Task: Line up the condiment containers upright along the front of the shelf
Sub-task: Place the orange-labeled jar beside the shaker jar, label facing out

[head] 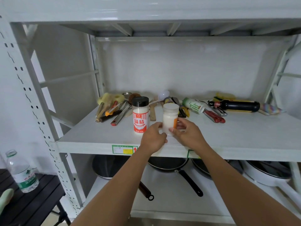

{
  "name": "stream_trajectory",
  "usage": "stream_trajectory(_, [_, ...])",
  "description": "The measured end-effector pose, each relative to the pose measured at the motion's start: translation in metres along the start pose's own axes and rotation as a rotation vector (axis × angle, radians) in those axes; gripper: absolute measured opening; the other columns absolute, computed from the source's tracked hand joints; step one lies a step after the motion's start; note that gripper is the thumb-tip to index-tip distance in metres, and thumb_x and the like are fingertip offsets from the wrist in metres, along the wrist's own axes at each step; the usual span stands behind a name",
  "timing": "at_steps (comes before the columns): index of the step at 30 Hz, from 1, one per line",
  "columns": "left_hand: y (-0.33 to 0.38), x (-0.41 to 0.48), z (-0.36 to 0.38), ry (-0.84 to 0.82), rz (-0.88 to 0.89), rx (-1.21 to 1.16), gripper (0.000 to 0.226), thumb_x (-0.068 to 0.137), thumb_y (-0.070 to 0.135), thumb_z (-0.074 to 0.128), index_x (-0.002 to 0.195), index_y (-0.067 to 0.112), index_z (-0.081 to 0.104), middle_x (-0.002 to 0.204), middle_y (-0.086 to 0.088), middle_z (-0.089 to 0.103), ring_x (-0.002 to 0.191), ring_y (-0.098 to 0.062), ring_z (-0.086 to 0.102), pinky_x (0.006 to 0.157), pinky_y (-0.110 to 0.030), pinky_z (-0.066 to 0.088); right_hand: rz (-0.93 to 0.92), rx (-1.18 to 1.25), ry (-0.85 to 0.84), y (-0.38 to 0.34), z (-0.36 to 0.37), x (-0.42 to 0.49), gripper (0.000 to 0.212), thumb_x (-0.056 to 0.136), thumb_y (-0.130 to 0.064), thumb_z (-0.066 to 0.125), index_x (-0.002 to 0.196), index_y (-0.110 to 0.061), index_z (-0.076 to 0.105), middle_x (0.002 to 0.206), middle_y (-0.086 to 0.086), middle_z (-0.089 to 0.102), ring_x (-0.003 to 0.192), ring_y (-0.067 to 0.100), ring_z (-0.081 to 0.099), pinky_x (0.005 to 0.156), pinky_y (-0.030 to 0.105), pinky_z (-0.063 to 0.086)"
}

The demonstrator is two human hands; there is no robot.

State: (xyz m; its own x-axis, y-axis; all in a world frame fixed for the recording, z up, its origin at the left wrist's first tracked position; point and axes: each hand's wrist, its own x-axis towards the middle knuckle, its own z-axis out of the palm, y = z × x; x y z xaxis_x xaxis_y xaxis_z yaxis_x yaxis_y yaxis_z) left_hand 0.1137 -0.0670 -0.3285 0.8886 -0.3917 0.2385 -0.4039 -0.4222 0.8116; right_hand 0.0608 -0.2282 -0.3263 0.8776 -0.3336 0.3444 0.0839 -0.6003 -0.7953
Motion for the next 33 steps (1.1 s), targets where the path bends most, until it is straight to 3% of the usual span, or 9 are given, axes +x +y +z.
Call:
stream_trajectory(3, [0.001,-0.001,0.0,-0.007,0.018,-0.027,0.053,0.093,0.008,0.058,0.144,0.02,0.052,0.143,0.0,0.061,0.077,-0.012,0.075,0.093,-0.043,0.058,0.023,-0.045,0.042,-0.003,0.002,0.004,0.057,0.081,-0.046,0.085,0.131,-0.029,0.064,0.115,-0.007,0.067,0.098,0.007,0.063,0.079,0.022,0.049])
stream_trajectory(6, [0.003,-0.003,-0.001,-0.005,0.004,-0.025,0.055,0.094,0.007,0.056,0.147,0.019,0.05,0.15,0.0,0.055,0.066,-0.011,0.074,0.088,-0.037,0.06,0.047,-0.084,0.04,-0.005,0.004,0.003,0.056,0.079,-0.05,0.086,0.125,-0.029,0.062,0.105,-0.007,0.066,0.088,0.004,0.061,0.07,0.022,0.044])
stream_trajectory(10, [0.001,-0.003,-0.001,0.012,0.009,-0.032,0.057,0.091,0.004,0.057,0.147,0.016,0.051,0.15,-0.001,0.056,0.06,-0.015,0.074,0.088,-0.037,0.059,0.045,-0.083,0.03,-0.003,0.006,0.001,0.05,0.084,-0.042,0.084,0.127,-0.026,0.063,0.109,-0.011,0.069,0.097,0.01,0.067,0.082,0.026,0.052])
stream_trajectory(12, [-0.003,-0.001,0.0,0.041,0.003,-0.033,0.058,0.092,0.005,0.058,0.149,0.015,0.049,0.148,-0.001,0.057,0.059,-0.015,0.073,0.088,-0.04,0.059,0.049,-0.075,0.012,-0.001,0.006,0.003,0.05,0.09,-0.037,0.08,0.135,-0.025,0.062,0.121,-0.009,0.071,0.108,0.012,0.067,0.095,0.03,0.051])
stream_trajectory(16, [-0.004,0.0,0.002,0.078,-0.011,-0.027,0.055,0.092,0.011,0.06,0.146,0.017,0.049,0.145,-0.001,0.058,0.061,-0.015,0.073,0.087,-0.043,0.06,0.038,-0.062,-0.063,-0.001,0.009,0.004,0.062,0.095,-0.039,0.073,0.151,-0.025,0.051,0.142,-0.003,0.067,0.128,0.015,0.064,0.103,0.03,0.046])
stream_trajectory(21, [0.0,-0.001,0.002,0.053,-0.034,-0.03,0.049,0.094,0.013,0.059,0.141,0.018,0.048,0.143,0.0,0.058,0.064,-0.017,0.073,0.086,-0.047,0.06,0.07,-0.132,-0.017,-0.004,0.013,0.005,0.064,0.086,-0.052,0.079,0.137,-0.022,0.057,0.119,-0.002,0.067,0.109,0.018,0.064,0.086,0.034,0.049])
stream_trajectory(26, [0.002,-0.001,0.001,0.042,-0.058,-0.013,0.065,0.091,0.004,0.059,0.152,0.016,0.043,0.141,-0.001,0.058,0.069,-0.009,0.068,0.084,-0.039,0.06,0.056,-0.179,0.028,-0.003,0.018,0.004,0.068,0.081,-0.06,0.08,0.132,-0.022,0.055,0.113,-0.006,0.066,0.099,0.014,0.063,0.076,0.031,0.047])
stream_trajectory(31, [0.001,-0.002,0.001,0.027,-0.074,-0.031,0.054,0.091,0.007,0.06,0.142,0.016,0.045,0.119,-0.002,0.065,0.076,-0.015,0.073,0.09,-0.047,0.058,0.044,-0.086,-0.09,-0.001,0.015,0.006,0.069,0.09,-0.044,0.077,0.15,-0.027,0.049,0.138,-0.006,0.069,0.123,0.015,0.066,0.098,0.032,0.048])
stream_trajectory(33, [0.0,-0.003,0.0,0.013,-0.071,-0.053,0.05,0.091,0.007,0.059,0.137,0.017,0.042,0.122,-0.002,0.062,0.073,-0.018,0.075,0.089,-0.05,0.058,0.012,-0.117,-0.145,0.0,0.015,0.007,0.064,0.093,-0.047,0.07,0.151,-0.031,0.049,0.137,-0.005,0.07,0.127,0.016,0.065,0.103,0.037,0.049])
